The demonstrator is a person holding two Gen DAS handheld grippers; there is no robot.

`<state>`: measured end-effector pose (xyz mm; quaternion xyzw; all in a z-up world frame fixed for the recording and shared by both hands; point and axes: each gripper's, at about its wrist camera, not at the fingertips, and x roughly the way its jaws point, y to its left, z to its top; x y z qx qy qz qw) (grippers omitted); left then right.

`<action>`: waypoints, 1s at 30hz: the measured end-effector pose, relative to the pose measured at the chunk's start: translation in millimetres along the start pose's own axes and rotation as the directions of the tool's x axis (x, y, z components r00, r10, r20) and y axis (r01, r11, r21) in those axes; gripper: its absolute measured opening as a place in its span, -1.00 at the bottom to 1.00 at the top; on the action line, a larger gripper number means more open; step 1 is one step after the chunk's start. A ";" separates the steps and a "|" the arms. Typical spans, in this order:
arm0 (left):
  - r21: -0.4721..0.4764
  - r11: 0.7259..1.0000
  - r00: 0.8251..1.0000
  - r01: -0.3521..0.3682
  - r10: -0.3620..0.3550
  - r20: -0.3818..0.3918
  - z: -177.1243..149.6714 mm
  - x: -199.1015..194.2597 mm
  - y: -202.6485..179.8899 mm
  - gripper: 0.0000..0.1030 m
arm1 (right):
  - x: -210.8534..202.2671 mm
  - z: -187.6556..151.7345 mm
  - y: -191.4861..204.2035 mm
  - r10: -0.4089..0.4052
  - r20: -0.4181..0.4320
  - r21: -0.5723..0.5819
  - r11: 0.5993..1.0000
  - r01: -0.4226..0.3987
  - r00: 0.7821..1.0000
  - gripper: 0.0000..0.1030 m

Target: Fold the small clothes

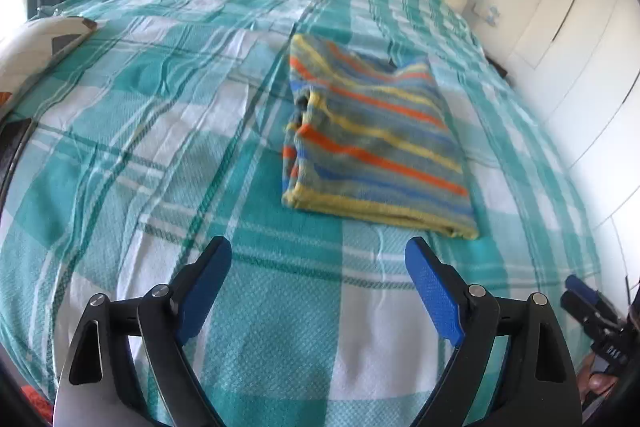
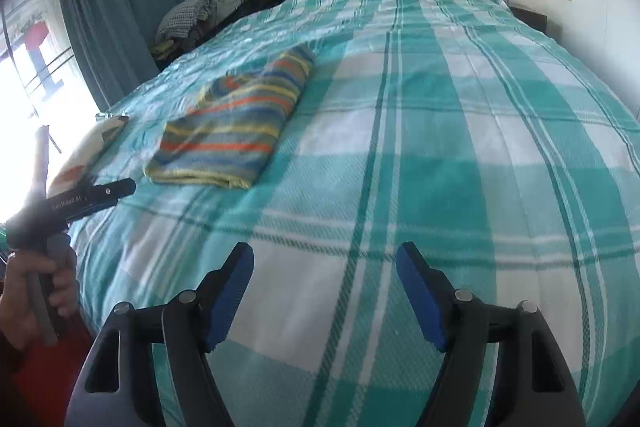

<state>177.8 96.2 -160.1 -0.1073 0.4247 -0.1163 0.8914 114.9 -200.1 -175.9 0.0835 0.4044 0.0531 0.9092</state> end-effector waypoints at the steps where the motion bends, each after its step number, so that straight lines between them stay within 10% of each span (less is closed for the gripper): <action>1: -0.001 1.000 1.000 0.007 -0.007 0.015 4.4 -2.4 0.4 0.75 | 1.4 2.8 3.2 0.006 -0.002 -0.009 1.000 -0.006 1.000 0.43; 8: 0.039 0.996 0.985 0.085 -0.090 0.144 97.0 11.1 -15.4 0.71 | 28.6 15.5 19.3 0.043 -0.039 -0.044 0.998 -0.045 0.998 0.43; 14: 0.057 0.981 0.979 0.187 -0.191 0.070 164.7 105.3 -24.1 0.31 | 77.5 122.9 43.1 0.168 0.067 -0.080 0.983 -0.163 0.983 0.43; 20: -0.068 0.989 0.992 0.128 -0.127 0.014 155.5 183.9 18.3 0.28 | 192.5 211.9 72.1 0.291 -0.052 -0.142 0.945 -0.296 0.955 0.42; 23: -0.160 0.967 0.980 0.200 -0.192 0.059 151.2 183.6 37.0 0.27 | 267.7 193.5 62.7 0.071 -0.198 -0.189 0.976 -0.109 0.978 0.54; 30: -0.087 0.987 0.991 0.136 -0.135 0.018 142.1 134.1 32.0 0.66 | 202.9 184.2 41.2 0.165 -0.050 -0.041 0.985 -0.167 0.985 0.53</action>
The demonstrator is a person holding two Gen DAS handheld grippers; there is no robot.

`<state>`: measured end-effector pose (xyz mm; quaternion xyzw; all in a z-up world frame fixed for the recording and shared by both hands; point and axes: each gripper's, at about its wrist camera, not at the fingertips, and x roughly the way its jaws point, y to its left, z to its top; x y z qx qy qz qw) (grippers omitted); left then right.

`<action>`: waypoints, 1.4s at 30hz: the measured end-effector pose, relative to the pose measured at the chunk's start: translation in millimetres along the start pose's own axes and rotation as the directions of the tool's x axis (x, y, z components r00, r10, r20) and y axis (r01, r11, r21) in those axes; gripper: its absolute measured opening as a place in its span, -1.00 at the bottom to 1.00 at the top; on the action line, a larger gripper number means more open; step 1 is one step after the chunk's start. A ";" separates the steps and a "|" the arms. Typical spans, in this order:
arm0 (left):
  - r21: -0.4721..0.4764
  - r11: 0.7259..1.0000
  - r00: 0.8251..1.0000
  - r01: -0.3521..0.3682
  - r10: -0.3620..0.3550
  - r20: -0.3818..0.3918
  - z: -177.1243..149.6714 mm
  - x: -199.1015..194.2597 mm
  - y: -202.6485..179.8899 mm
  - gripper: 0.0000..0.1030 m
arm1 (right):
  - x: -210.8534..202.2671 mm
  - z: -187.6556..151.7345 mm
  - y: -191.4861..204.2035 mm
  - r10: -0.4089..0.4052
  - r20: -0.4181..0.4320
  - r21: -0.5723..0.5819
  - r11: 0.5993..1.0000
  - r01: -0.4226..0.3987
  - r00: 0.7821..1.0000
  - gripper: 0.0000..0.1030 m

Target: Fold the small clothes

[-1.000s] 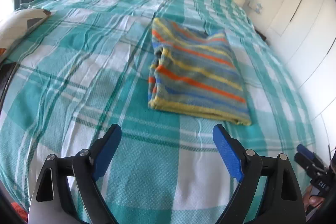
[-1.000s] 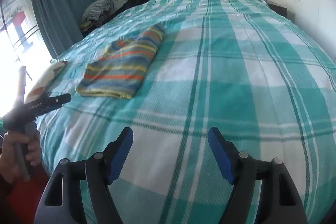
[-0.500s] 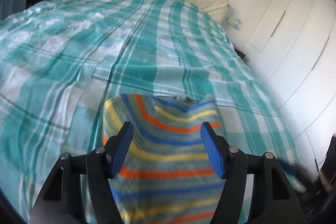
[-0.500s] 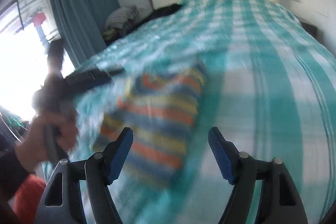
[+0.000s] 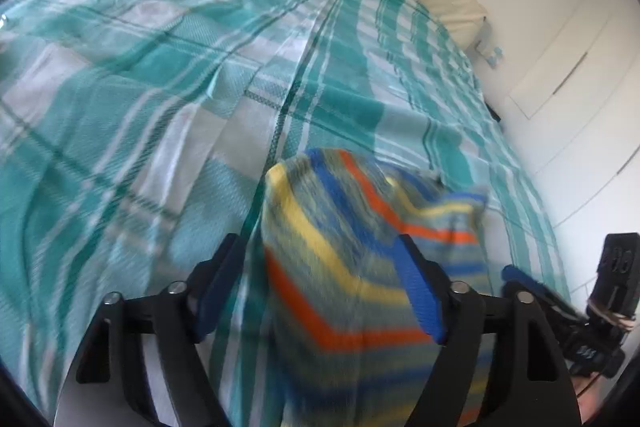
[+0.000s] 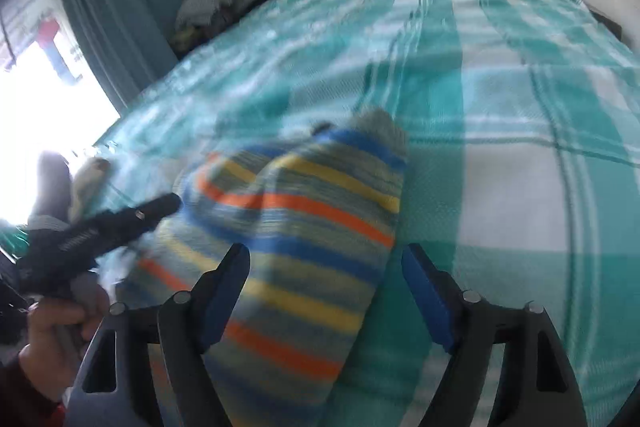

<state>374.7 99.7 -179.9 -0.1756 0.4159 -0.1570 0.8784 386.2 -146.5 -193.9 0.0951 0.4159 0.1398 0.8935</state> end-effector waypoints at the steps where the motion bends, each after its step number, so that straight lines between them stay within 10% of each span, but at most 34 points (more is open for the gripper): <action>1: 0.023 0.999 1.000 -0.025 0.025 -0.003 -6.7 -5.8 1.1 0.72 | -14.8 -4.9 7.7 0.020 0.021 -0.020 1.000 -0.019 1.000 0.53; 4: 0.131 0.974 0.976 -0.187 0.199 -0.087 -36.5 -7.1 7.7 0.74 | -21.8 -35.2 26.0 0.074 -0.045 -0.090 0.993 -0.078 0.996 0.56; 6: 0.150 0.972 0.978 -0.178 0.192 -0.084 -45.5 -26.7 11.4 0.75 | 0.9 -61.5 24.8 0.029 -0.194 -0.112 0.992 -0.052 0.981 0.57; 9: 0.139 0.970 0.974 -0.199 0.212 -0.083 -42.5 -54.6 17.5 0.75 | -21.8 -75.1 22.5 0.007 -0.158 -0.132 0.991 -0.028 0.987 0.56; 15: 0.047 0.998 0.997 0.051 -0.048 -0.066 -16.2 -54.1 21.2 0.90 | -51.3 -54.8 3.4 0.096 -0.067 -0.049 0.994 -0.100 0.993 0.65; 19: 0.061 0.997 0.967 0.048 -0.031 -0.253 -12.7 20.3 13.3 0.84 | 9.4 -35.9 -37.0 0.373 -0.160 0.261 0.909 -0.325 0.914 0.58; 20: 0.087 0.996 0.974 0.030 -0.009 -0.228 -13.4 26.1 8.3 0.83 | 27.9 -36.0 -44.2 0.424 -0.176 0.329 0.876 -0.353 0.888 0.19; 22: 0.132 0.990 0.973 0.044 -0.012 -0.229 -14.8 35.4 -8.8 0.54 | 42.7 -29.8 -45.9 0.428 -0.152 0.342 0.868 -0.359 0.891 -0.26; 24: 0.162 0.983 0.967 0.082 -0.039 -0.252 -16.5 43.4 -25.7 -0.44 | 61.1 -26.3 -42.3 0.460 -0.139 0.398 0.837 -0.376 0.877 -0.52; 25: 0.176 0.982 0.970 0.066 -0.022 -0.243 -15.9 43.1 -31.0 -0.56 | 65.0 -22.7 -33.2 0.437 -0.146 0.376 0.854 -0.359 0.888 -0.53; 29: 0.148 0.984 0.983 0.097 -0.071 -0.170 -7.0 6.8 -31.2 -0.66 | 30.8 -10.9 8.1 0.303 -0.119 0.146 0.947 -0.285 0.946 -0.60; 35: 0.273 0.952 0.990 0.140 -0.142 -0.010 17.9 -78.8 -82.1 -0.66 | -58.0 17.6 39.5 0.335 0.040 -0.013 0.942 -0.334 0.941 -0.61; 38: 0.278 0.946 0.984 0.164 -0.176 0.017 33.1 -99.4 -101.6 -0.53 | -90.4 42.1 35.3 0.368 0.092 0.011 0.929 -0.371 0.925 -0.61; 40: 0.259 0.956 0.990 0.137 -0.140 -0.007 33.3 -87.2 -99.5 0.07 | -100.3 48.8 16.6 0.369 0.082 0.074 0.924 -0.375 0.926 -0.54; 41: 0.246 0.965 0.996 0.091 -0.087 -0.026 27.0 -76.1 -94.9 0.72 | -97.8 47.9 6.7 0.360 0.060 0.109 0.925 -0.365 0.931 -0.35; 42: 0.233 0.972 0.999 0.010 0.000 -0.042 11.8 -63.2 -84.9 0.86 | -91.1 41.5 -6.1 0.313 0.017 0.148 0.938 -0.312 0.950 0.14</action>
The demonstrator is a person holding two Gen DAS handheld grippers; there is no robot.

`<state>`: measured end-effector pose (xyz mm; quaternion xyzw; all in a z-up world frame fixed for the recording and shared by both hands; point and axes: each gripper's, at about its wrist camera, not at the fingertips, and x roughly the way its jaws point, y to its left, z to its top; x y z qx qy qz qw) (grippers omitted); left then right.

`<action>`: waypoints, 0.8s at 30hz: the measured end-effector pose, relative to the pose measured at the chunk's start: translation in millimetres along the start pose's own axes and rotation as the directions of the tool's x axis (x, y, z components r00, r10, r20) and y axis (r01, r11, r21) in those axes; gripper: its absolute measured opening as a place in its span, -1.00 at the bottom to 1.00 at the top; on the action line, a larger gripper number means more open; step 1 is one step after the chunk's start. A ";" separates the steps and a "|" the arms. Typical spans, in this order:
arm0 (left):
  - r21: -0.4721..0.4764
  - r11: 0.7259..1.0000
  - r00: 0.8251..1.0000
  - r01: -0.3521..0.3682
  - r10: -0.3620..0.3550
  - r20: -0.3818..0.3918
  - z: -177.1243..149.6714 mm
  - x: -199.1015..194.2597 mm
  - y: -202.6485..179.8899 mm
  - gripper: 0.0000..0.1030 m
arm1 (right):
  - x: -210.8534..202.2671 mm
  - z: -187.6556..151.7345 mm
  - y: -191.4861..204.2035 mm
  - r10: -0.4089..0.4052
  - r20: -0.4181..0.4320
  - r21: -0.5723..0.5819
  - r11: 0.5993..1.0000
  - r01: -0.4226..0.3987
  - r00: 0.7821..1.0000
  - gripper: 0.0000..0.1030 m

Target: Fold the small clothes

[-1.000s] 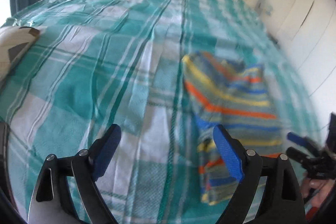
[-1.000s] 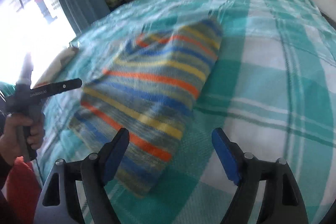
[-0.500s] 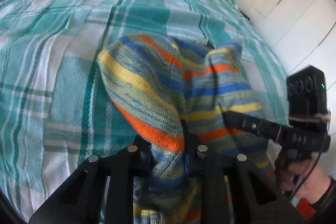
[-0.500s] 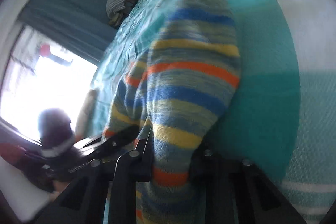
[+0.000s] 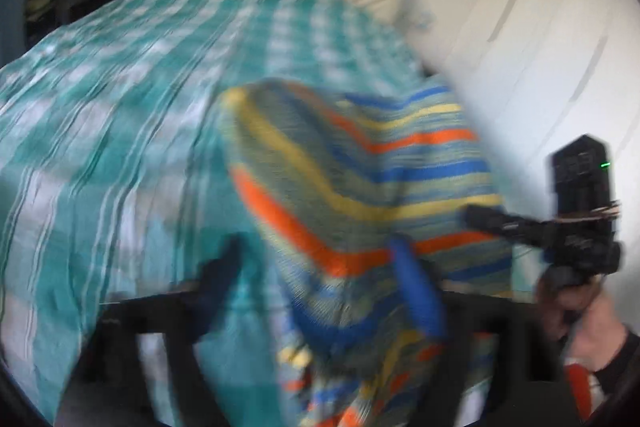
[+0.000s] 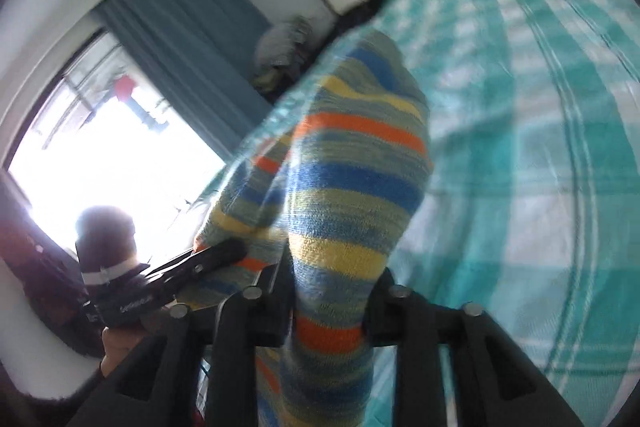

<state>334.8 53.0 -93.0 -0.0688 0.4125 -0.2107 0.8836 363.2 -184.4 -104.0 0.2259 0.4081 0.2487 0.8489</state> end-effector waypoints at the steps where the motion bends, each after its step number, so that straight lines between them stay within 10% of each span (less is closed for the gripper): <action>1: -0.001 0.999 0.998 -0.052 0.052 -0.028 -17.1 4.5 3.7 0.81 | -2.6 -6.6 -11.4 -0.065 -0.022 0.006 0.998 0.065 0.998 0.44; 4: 0.046 0.981 0.972 -0.190 0.194 -0.130 -82.6 7.6 9.7 0.71 | -16.7 -56.5 -47.5 -0.378 -0.087 -0.086 0.925 0.371 0.922 0.71; 10: 0.094 0.951 0.949 -0.295 0.303 -0.086 -159.6 -61.2 -33.4 0.83 | -78.9 -173.4 -66.9 -0.537 -0.115 -0.080 0.843 0.531 0.836 0.72; 24: 0.047 0.918 0.916 -0.394 0.388 0.103 -150.2 -168.3 -113.9 0.98 | -169.5 -226.3 61.4 -0.567 0.044 -0.188 0.804 0.565 0.822 0.99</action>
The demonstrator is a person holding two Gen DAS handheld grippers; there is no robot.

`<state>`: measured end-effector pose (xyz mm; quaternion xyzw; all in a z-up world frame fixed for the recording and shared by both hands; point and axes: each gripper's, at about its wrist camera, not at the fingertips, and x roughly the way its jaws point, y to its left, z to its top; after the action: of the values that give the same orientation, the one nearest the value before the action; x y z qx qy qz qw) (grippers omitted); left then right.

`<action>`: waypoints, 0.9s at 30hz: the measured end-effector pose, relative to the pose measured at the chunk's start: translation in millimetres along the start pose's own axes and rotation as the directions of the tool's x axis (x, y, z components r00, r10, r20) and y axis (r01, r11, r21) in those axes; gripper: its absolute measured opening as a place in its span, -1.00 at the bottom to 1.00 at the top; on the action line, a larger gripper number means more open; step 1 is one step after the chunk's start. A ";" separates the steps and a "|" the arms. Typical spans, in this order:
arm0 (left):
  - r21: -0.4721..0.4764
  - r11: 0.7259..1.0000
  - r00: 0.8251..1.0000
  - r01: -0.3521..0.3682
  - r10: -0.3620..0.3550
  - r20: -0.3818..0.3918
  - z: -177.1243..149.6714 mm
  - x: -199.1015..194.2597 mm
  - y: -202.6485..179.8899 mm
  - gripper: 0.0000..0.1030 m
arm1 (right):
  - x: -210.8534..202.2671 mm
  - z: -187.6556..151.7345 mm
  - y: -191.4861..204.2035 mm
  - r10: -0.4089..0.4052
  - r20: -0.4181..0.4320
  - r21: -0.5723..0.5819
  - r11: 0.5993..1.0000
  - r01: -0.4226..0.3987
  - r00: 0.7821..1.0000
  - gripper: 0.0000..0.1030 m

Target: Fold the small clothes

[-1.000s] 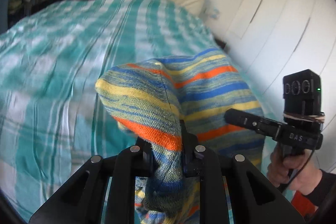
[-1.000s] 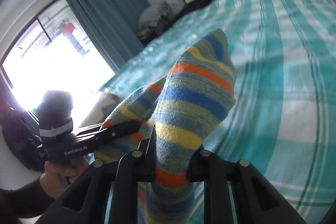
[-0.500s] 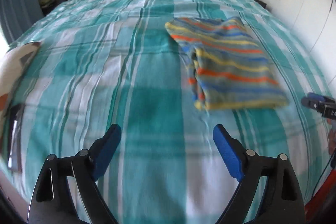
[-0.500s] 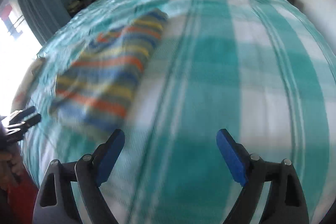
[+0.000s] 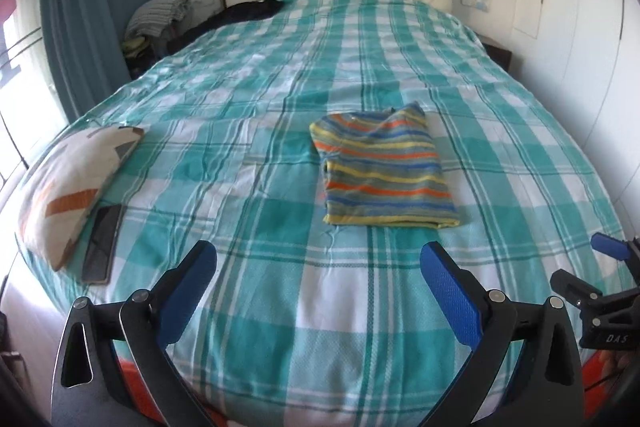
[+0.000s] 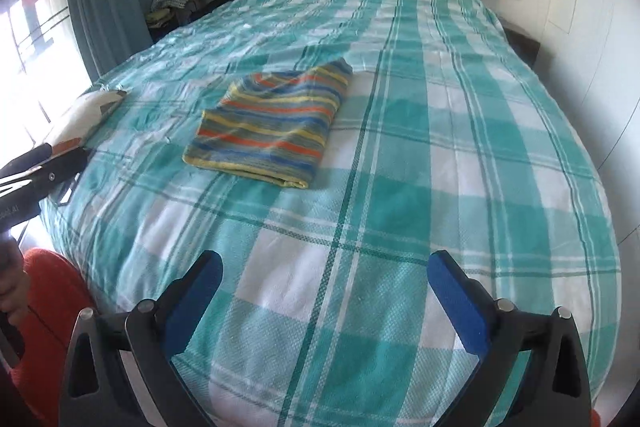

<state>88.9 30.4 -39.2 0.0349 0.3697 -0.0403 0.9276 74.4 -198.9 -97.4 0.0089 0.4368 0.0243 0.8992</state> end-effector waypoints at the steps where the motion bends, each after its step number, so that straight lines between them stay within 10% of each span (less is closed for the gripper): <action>1: -0.003 1.000 1.000 -0.013 0.013 0.005 -3.0 -5.4 -1.5 0.98 | -5.7 0.4 1.1 -0.003 0.011 0.004 1.000 0.002 1.000 0.99; 7: 0.063 0.988 0.988 -0.143 0.139 0.068 -9.6 -30.3 -15.3 0.98 | -29.8 4.0 11.6 -0.011 0.029 -0.025 1.000 0.012 1.000 0.99; 27: 0.049 0.999 0.999 -0.004 0.007 -0.052 -14.9 -76.8 -24.3 0.99 | -81.7 5.9 41.3 -0.010 -0.013 -0.067 0.998 0.009 1.000 0.99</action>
<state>20.7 11.3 2.1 0.0596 0.3927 -0.0458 0.9166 27.1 -161.8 -28.1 -0.0237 0.4416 0.0347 0.8962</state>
